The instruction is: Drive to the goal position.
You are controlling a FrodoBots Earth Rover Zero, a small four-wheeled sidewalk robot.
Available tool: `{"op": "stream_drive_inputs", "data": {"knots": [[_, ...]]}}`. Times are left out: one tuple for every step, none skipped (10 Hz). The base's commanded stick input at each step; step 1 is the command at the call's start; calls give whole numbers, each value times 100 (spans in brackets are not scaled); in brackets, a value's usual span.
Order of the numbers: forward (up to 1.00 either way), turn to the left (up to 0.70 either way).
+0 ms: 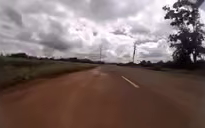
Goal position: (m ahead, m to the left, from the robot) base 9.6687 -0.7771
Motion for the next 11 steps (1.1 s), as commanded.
{"op": "stream_drive_inputs", "data": {"knots": [[100, 0], [100, 0], [100, 0], [100, 0], [100, 0], [100, 0], [100, 0], [100, 0], [100, 0], [100, -4], [100, -12]]}}
